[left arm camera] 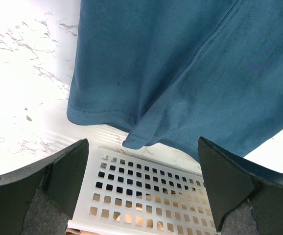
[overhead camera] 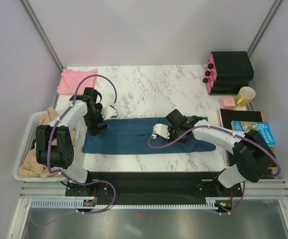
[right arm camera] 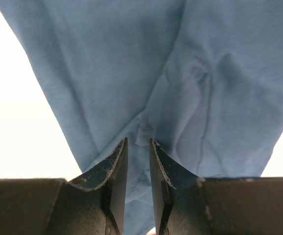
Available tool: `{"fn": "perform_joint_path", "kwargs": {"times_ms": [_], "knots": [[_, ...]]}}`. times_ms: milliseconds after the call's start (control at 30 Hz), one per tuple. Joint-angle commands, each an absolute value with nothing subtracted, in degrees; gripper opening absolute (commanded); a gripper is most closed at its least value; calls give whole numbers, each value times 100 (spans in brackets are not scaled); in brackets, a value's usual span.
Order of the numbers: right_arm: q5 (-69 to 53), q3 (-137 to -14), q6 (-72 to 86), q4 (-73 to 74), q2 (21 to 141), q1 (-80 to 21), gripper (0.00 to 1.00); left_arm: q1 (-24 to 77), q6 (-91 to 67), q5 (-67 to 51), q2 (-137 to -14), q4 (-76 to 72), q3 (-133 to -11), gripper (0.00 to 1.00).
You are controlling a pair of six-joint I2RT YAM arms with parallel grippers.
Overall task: Fold and stack the t-shirts
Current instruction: Fold the tshirt
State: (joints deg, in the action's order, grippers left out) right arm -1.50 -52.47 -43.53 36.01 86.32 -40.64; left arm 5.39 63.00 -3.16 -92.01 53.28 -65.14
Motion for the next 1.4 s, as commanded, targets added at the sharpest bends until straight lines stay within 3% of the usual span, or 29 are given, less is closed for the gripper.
{"fn": "perform_joint_path", "kwargs": {"times_ms": [0, 733, 1100, 1367], "knots": [[-255, -5151, -4421, 3454, 8455, -4043, 31, 562, 6240, -378, -9202, 5335, -6706, 100], [-308, -5071, -4272, 2742, 9360, -3736, 32, 589, 6188, -404, -9211, 5352, -6645, 100], [-554, -5431, -4298, 3286, 9158, -3727, 3, 589, 6170, -448, -9264, 5344, -6662, 100], [-642, -5801, -4394, 3700, 8974, -3727, 0, 589, 6170, -448, -9264, 5353, -6706, 100]]}}
